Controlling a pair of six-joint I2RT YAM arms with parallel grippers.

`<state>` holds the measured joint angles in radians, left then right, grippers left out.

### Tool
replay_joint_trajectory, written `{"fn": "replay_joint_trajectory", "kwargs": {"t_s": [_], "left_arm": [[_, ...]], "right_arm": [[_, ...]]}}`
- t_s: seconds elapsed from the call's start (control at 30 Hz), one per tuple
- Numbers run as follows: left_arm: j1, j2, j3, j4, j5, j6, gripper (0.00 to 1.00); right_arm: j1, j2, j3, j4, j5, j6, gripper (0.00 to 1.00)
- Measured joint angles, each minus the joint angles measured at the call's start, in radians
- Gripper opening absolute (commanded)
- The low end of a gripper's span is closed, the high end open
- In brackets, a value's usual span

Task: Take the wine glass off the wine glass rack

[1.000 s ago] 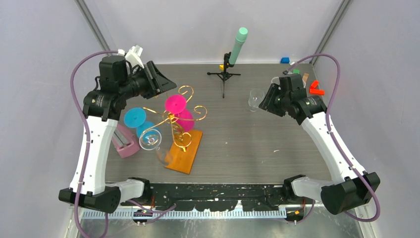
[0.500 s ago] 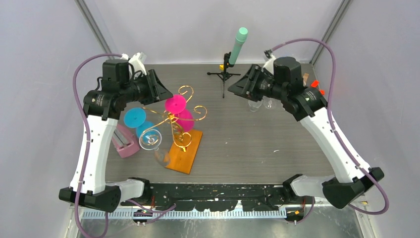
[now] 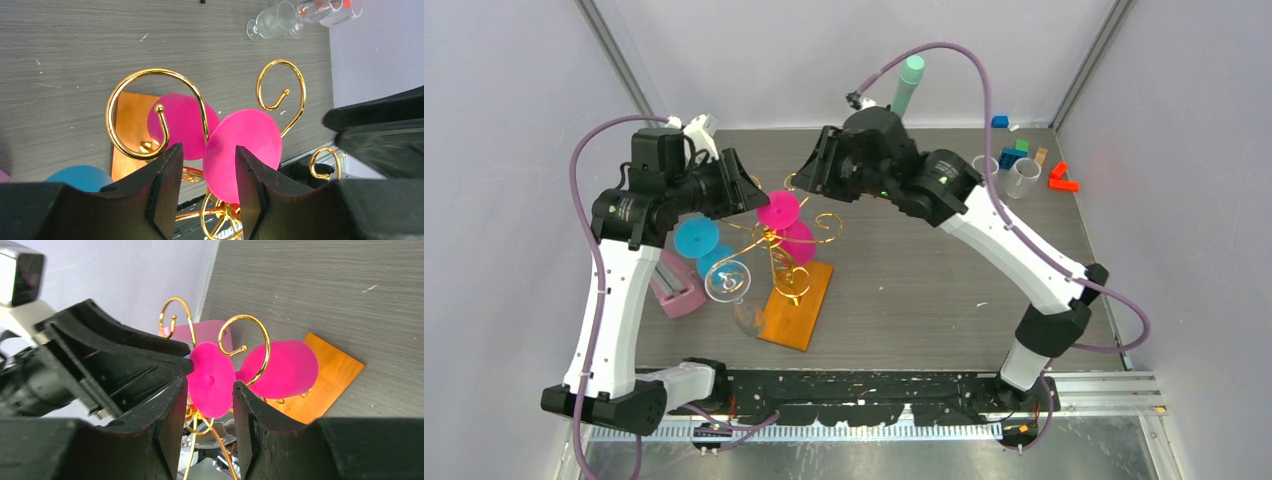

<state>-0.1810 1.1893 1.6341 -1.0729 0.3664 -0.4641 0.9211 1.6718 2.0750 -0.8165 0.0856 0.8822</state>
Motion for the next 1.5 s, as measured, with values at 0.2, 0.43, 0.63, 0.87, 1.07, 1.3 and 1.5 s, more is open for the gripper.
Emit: {"fn": "replay_joint_trajectory", "kwargs": {"t_s": [0.2,0.43,0.63,0.87,1.07,1.3,1.5], "left_arm": [[0.000,-0.012,-0.035,0.008,0.004,-0.016,0.42],[0.000,-0.019,-0.076,0.030,0.063,-0.048,0.36],[0.000,-0.032,-0.092,0.041,0.080,-0.058,0.28],[0.000,-0.047,-0.079,0.044,0.063,-0.059,0.06],[0.000,-0.060,-0.018,0.054,0.068,-0.059,0.00],[0.000,-0.056,-0.015,0.064,0.048,-0.085,0.00],[0.000,-0.058,-0.047,0.166,0.037,-0.179,0.00]], "right_arm": [[0.052,0.103,0.082,-0.079,0.101,0.001,0.44],[0.053,0.107,0.092,-0.081,0.117,0.001,0.44],[0.053,0.107,0.085,-0.069,0.110,0.001,0.43],[0.053,0.106,0.068,-0.050,0.096,0.000,0.43],[0.053,0.105,0.055,-0.031,0.094,0.000,0.43],[0.053,0.063,0.009,0.006,0.096,-0.013,0.44],[0.053,-0.068,-0.157,0.150,0.097,-0.028,0.47]]}}
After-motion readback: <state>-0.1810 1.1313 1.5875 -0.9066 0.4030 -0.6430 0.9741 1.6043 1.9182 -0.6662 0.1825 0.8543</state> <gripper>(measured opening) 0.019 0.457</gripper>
